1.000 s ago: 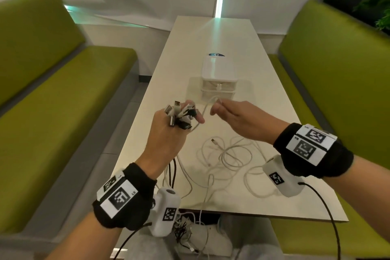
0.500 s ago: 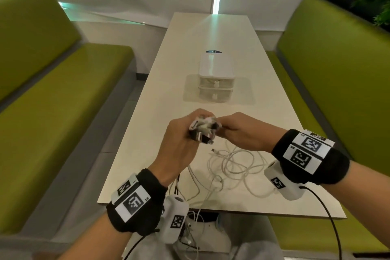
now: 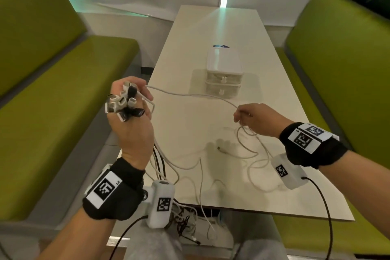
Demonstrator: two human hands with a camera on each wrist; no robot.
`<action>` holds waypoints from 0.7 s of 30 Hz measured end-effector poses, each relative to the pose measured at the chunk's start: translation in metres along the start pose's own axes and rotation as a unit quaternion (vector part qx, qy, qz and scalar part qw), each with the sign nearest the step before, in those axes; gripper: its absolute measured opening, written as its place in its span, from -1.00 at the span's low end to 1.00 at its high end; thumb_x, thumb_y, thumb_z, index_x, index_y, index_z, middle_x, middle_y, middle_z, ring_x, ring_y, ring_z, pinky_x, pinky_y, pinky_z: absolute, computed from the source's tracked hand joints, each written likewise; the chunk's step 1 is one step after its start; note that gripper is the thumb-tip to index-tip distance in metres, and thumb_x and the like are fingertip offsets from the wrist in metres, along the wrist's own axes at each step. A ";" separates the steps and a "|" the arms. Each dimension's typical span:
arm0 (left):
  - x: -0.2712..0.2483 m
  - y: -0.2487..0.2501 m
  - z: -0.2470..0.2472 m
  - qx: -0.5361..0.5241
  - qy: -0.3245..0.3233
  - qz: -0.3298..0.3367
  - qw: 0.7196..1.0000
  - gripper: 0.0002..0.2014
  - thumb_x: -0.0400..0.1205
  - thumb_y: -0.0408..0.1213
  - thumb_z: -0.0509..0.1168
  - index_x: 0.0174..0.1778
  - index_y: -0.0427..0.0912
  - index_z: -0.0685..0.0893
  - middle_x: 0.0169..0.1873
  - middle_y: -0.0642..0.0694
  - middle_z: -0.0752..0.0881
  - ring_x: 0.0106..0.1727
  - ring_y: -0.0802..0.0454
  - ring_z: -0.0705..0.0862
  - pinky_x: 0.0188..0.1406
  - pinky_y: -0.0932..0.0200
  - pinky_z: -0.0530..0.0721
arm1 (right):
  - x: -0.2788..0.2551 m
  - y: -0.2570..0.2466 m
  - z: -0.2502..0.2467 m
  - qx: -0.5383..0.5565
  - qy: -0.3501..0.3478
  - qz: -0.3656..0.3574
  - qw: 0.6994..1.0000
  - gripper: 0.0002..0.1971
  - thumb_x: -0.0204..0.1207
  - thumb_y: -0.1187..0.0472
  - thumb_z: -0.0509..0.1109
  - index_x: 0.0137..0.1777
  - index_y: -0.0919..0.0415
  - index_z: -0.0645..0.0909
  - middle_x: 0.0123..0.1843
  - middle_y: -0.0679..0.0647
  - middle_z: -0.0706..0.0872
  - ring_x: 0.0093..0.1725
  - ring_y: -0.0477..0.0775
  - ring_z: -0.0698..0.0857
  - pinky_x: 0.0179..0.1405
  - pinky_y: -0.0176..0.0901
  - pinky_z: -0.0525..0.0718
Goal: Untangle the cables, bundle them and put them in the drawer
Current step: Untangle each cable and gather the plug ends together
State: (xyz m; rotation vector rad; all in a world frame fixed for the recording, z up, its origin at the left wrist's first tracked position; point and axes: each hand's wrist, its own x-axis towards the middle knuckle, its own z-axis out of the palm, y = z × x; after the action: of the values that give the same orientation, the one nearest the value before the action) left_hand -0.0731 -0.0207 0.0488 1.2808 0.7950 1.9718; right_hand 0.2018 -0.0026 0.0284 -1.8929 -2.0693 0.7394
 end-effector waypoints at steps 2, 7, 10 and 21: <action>0.003 -0.011 -0.006 0.093 -0.074 -0.005 0.993 -0.61 0.63 -0.73 0.03 -0.27 -0.19 0.59 -0.24 -0.22 0.66 -0.27 0.09 0.62 -0.35 0.29 0.55 | 0.002 -0.003 0.002 -0.003 0.034 0.008 0.999 -0.71 0.73 0.12 0.14 -0.11 0.10 0.66 -0.18 -0.06 0.73 -0.14 -0.02 0.69 -0.16 -0.26 0.61; -0.002 -0.031 -0.015 0.467 -0.397 -0.183 0.769 -0.62 0.57 -0.50 0.12 -0.40 0.00 0.69 0.00 -0.08 0.81 0.04 -0.13 0.74 0.00 -0.07 0.68 | 0.003 -0.014 0.003 0.014 0.091 -0.008 0.996 -0.69 0.76 0.15 0.09 -0.10 0.20 0.62 -0.23 -0.11 0.66 -0.23 -0.14 0.63 -0.33 -0.45 0.47; -0.010 -0.033 -0.015 0.416 -0.371 -0.215 0.802 -0.52 0.58 -0.58 0.10 -0.01 0.10 0.75 -0.12 0.06 0.80 0.13 -0.02 0.72 0.13 0.01 0.67 | -0.003 -0.017 0.005 -0.059 0.140 -0.076 0.985 -0.71 0.74 0.18 0.12 -0.07 0.22 0.65 -0.15 -0.02 0.64 -0.11 0.02 0.59 -0.13 -0.16 0.50; -0.038 -0.011 0.016 0.157 -0.232 -0.078 0.957 -0.75 0.64 -0.53 0.17 -0.07 -0.06 0.59 -0.25 0.06 0.70 -0.34 0.20 0.67 -0.35 0.42 0.57 | -0.013 -0.025 -0.001 0.135 0.101 0.111 0.979 -0.59 0.76 0.05 0.05 -0.11 0.32 0.58 -0.44 0.22 0.77 -0.54 0.23 0.71 -0.44 -0.01 0.75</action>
State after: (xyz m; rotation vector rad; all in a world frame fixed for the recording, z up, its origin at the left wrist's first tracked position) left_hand -0.0442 -0.0416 0.0259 1.7226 0.9558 1.3737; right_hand 0.1825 -0.0158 0.0444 -1.9698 -1.5681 0.7935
